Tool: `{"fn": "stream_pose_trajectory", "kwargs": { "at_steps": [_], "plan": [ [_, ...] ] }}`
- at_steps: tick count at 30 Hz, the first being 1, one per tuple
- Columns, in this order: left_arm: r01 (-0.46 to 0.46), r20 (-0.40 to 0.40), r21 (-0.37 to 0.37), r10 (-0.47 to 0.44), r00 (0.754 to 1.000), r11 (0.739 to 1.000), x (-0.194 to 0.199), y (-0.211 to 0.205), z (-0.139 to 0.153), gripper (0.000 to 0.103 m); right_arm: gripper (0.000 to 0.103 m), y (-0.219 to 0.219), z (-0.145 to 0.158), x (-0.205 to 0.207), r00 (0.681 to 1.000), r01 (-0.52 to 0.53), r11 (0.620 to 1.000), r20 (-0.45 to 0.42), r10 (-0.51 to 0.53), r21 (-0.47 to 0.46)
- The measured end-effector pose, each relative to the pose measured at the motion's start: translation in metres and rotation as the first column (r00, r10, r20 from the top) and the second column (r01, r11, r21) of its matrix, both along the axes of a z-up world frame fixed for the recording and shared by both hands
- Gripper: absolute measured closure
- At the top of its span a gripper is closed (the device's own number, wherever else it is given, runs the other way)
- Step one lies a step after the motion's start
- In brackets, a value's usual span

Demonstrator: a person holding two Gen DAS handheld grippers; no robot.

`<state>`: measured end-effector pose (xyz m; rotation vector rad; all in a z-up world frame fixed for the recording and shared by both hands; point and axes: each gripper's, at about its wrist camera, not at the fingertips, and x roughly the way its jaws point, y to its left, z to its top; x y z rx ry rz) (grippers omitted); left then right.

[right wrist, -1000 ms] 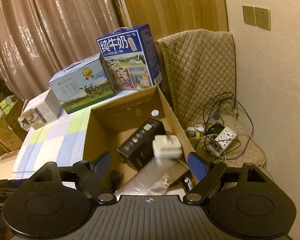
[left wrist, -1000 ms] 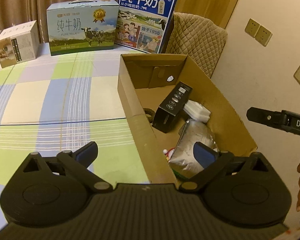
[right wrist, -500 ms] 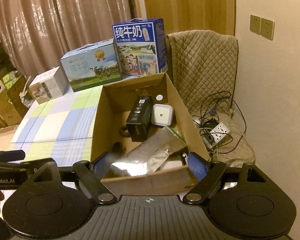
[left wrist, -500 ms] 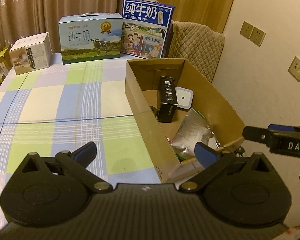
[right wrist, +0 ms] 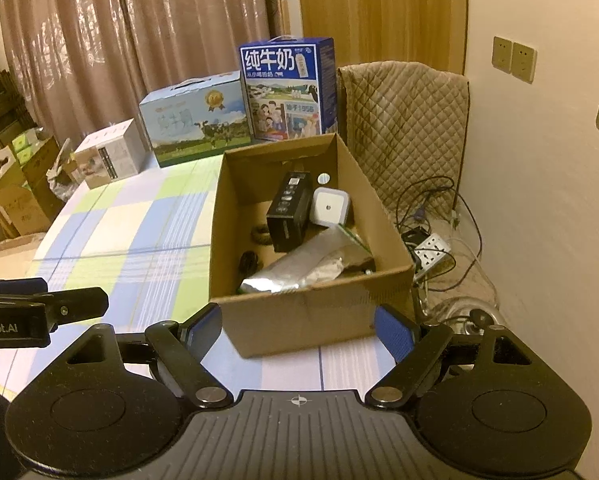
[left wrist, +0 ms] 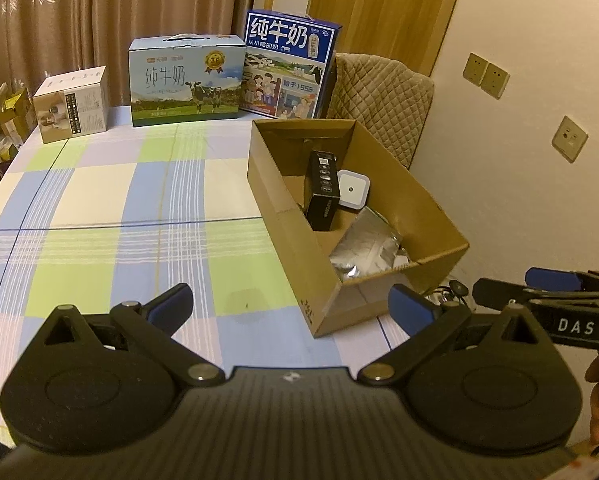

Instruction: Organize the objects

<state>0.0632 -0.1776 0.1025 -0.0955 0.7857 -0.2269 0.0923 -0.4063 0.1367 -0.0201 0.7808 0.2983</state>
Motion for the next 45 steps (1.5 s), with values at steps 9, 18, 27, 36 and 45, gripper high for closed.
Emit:
{"fn": "stream_pose_trajectory", "kwargs": {
  "at_steps": [9, 18, 27, 36, 45],
  "plan": [
    [0.006, 0.022, 0.027, -0.007, 1.000, 1.000, -0.026, 0.011, -0.002, 0.001, 0.022, 0.011, -0.002, -0.029, 1.000, 0.001, 1.000, 0.013, 0.000, -0.025],
    [-0.006, -0.003, 0.024, 0.006, 1.000, 1.000, -0.035, 0.021, -0.009, 0.001, 0.022, 0.020, -0.004, -0.038, 0.999, -0.033, 0.998, 0.002, 0.033, -0.044],
    [-0.033, -0.002, 0.028, 0.033, 0.999, 0.999, -0.037, 0.022, -0.014, 0.001, 0.022, 0.020, -0.009, -0.038, 0.999, -0.034, 0.999, -0.007, 0.034, -0.034],
    [-0.034, -0.002, 0.039, 0.034, 0.999, 0.999, -0.037, 0.020, -0.016, 0.001, 0.022, 0.017, -0.013, -0.037, 0.999, -0.031, 0.999, -0.018, 0.031, -0.025],
    [-0.036, -0.003, 0.043, 0.036, 0.999, 0.998, -0.036, 0.020, -0.019, 0.001, 0.022, 0.016, -0.016, -0.035, 0.999, -0.034, 0.999, -0.023, 0.034, -0.020]
  ]
}}
